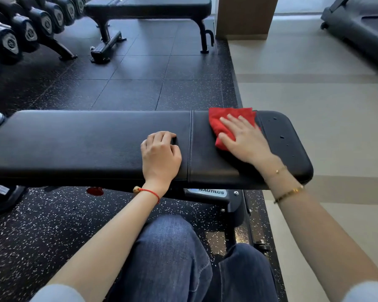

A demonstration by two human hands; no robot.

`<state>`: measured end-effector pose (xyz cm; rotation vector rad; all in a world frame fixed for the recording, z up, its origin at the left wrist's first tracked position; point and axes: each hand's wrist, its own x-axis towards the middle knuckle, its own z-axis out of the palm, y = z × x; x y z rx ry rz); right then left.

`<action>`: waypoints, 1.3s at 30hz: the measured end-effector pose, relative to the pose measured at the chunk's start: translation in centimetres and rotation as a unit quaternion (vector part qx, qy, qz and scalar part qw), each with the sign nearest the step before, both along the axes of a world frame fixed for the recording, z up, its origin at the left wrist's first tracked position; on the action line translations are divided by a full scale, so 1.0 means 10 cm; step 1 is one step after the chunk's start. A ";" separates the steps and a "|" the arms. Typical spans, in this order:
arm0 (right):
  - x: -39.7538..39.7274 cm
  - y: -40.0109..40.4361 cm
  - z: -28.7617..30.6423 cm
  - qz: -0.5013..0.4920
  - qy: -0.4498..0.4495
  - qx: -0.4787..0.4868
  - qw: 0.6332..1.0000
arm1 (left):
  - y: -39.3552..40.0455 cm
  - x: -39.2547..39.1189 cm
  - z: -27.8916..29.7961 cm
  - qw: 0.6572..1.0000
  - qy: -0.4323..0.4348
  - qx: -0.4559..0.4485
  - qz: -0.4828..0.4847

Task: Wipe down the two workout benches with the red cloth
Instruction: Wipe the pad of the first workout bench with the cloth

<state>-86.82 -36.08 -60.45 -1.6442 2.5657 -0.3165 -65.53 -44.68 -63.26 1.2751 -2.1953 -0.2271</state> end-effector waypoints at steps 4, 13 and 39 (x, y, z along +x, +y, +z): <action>-0.04 -0.45 0.03 -0.022 0.002 0.046 0.999 | 0.00 -0.02 0.00 1.000 -0.002 0.002 0.004; 0.64 0.16 -0.02 0.129 0.010 -0.031 0.991 | -0.02 0.00 0.00 1.000 0.004 0.005 0.003; 0.36 0.43 -0.03 0.115 -0.009 -0.047 0.992 | 0.00 0.18 -0.07 0.999 0.004 -0.007 -0.041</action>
